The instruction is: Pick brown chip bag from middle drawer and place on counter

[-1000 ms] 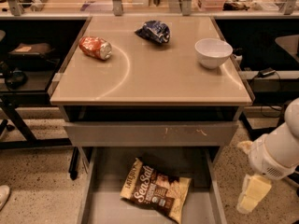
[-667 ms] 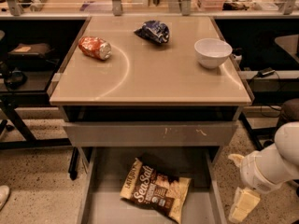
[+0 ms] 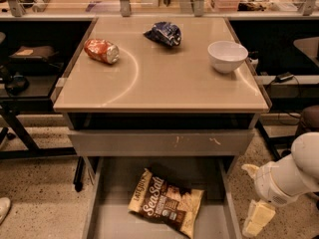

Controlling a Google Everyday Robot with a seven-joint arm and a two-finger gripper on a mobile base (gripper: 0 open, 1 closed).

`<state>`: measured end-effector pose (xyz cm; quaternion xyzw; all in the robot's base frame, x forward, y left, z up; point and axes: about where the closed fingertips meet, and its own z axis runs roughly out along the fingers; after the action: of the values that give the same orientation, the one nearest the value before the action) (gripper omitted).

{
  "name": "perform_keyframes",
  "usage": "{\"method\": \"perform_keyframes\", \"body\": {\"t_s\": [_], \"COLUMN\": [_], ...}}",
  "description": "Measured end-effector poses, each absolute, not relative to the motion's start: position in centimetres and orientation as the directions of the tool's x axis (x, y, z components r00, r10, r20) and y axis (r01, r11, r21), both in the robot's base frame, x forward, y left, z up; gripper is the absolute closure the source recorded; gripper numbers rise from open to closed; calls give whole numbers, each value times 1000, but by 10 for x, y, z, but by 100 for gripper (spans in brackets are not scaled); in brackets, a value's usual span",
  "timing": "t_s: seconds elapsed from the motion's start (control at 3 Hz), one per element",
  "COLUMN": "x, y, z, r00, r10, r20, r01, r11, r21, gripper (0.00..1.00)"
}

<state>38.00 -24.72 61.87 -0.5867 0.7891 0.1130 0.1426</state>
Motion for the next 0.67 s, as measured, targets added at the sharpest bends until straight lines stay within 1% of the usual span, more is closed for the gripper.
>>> {"method": "perform_keyframes", "body": {"t_s": [0.33, 0.67], "x": [383, 400], "y": [-234, -219], "z": [574, 531], "r00": [-233, -188], "r10": [-868, -818], "r20": [-439, -543], "r01": [-965, -963], "r11": [261, 263], "r21": [-3, -62], "gripper": [0, 0]}}
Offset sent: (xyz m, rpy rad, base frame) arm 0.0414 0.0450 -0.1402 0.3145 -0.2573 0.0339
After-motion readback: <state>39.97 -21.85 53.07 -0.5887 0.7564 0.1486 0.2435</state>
